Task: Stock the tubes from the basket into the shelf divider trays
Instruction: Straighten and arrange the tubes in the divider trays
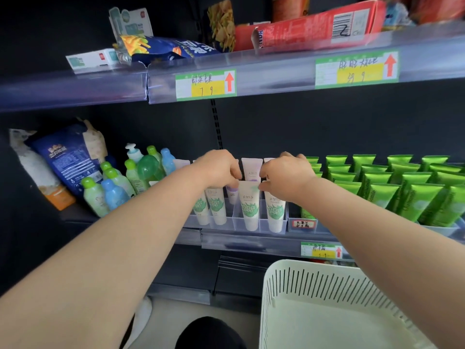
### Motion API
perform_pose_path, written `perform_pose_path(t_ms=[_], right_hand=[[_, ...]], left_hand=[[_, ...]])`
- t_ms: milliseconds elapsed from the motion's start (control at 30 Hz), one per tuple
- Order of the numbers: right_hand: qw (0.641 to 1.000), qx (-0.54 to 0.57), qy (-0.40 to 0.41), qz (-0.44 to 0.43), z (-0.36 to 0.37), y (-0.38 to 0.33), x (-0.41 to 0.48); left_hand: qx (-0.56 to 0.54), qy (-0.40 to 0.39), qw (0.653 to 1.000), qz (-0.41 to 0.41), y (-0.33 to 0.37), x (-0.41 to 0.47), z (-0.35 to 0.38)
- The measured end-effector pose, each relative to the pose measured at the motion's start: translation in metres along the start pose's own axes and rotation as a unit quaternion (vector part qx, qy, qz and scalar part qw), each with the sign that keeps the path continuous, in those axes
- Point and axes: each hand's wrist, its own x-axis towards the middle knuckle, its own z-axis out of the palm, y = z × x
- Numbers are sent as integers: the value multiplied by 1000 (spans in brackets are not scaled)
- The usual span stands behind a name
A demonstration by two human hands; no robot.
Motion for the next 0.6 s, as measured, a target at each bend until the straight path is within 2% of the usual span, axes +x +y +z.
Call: perform_pose_path(t_ms=[100,167,367,600], right_hand=[[998,34,40,-26,-3,-15,6],[997,44,43,-51,-4,-30,12],[991,77,19,-104,4,-76,36],[997,31,8,-67,15,-94,52]], left_hand=[[-48,57,997,-18,-21,-6,-15],[-41,81,995,-41,-38,-10,-20],[30,31,995,-95,-71,-21,-15],[72,47,991,-101,-93,-11,9]])
